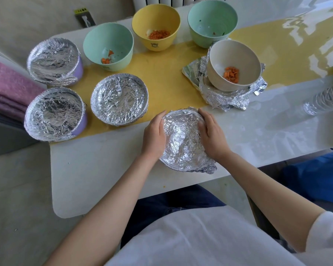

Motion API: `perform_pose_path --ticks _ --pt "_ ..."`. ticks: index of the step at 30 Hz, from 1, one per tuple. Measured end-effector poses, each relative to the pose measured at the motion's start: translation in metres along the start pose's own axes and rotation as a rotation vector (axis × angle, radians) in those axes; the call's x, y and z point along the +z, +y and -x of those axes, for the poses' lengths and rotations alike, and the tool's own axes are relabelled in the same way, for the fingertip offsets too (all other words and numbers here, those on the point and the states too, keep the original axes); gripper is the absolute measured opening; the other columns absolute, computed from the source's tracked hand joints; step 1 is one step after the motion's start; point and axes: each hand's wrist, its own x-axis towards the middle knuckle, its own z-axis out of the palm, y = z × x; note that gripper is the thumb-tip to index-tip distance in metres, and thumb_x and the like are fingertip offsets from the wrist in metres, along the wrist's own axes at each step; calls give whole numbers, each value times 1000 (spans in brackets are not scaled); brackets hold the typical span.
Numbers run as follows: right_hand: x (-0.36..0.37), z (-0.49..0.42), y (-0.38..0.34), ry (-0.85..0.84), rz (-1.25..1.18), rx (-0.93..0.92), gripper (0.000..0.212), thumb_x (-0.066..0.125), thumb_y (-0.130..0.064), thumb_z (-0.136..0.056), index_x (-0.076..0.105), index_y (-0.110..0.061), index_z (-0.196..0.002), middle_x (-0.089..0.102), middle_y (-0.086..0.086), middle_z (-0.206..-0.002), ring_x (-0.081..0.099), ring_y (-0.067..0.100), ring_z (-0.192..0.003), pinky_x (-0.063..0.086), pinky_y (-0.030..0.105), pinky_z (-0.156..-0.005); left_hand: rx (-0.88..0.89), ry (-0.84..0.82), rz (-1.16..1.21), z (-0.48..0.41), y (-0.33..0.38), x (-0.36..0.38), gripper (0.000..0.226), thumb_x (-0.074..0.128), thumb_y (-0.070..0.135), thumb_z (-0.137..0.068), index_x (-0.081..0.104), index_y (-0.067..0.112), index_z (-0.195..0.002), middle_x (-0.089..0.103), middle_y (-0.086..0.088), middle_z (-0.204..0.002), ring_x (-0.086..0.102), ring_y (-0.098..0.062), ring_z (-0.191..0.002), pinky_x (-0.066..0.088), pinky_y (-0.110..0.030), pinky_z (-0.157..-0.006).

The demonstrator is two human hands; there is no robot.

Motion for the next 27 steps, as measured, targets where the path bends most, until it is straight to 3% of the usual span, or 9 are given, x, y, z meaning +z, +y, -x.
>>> perform_pose_path --ticks 7,16,21,24,27 --pt "0 -1 0 15 -62 36 37 38 -17 -101 42 -6 -137 50 8 -135 45 19 -124 25 10 -95 -95 39 175 0 -1 -1 32 34 9 -101 56 10 -124 56 8 -116 49 -3 -109 32 3 -84" --pt "1 -1 3 -8 -60 34 40 37 -20 -101 39 -8 -139 47 7 -139 43 19 -127 24 11 -97 -101 50 141 -1 -6 1 33 34 9 -101 54 8 -127 57 -5 -128 49 -8 -114 30 3 -84" --pt "-3 -1 2 -73 22 28 46 34 -26 -101 34 -5 -142 42 11 -142 38 22 -131 25 21 -105 -106 -10 100 -1 -5 -3 36 30 13 -102 47 12 -133 52 -6 -134 49 -14 -120 33 -10 -89" --pt "-9 -6 -3 -42 200 -86 50 31 -32 -101 38 -1 -140 42 15 -141 35 28 -133 25 36 -112 37 19 -12 -1 2 -9 36 33 9 -101 47 9 -133 51 -5 -135 48 -8 -116 31 -3 -89" --pt "-11 -19 -12 -50 228 -208 46 33 -27 -99 44 -1 -136 47 15 -139 38 28 -134 23 32 -112 247 -71 -155 -12 11 -10 37 38 5 -99 48 6 -134 47 -8 -140 40 -17 -131 28 -20 -109"
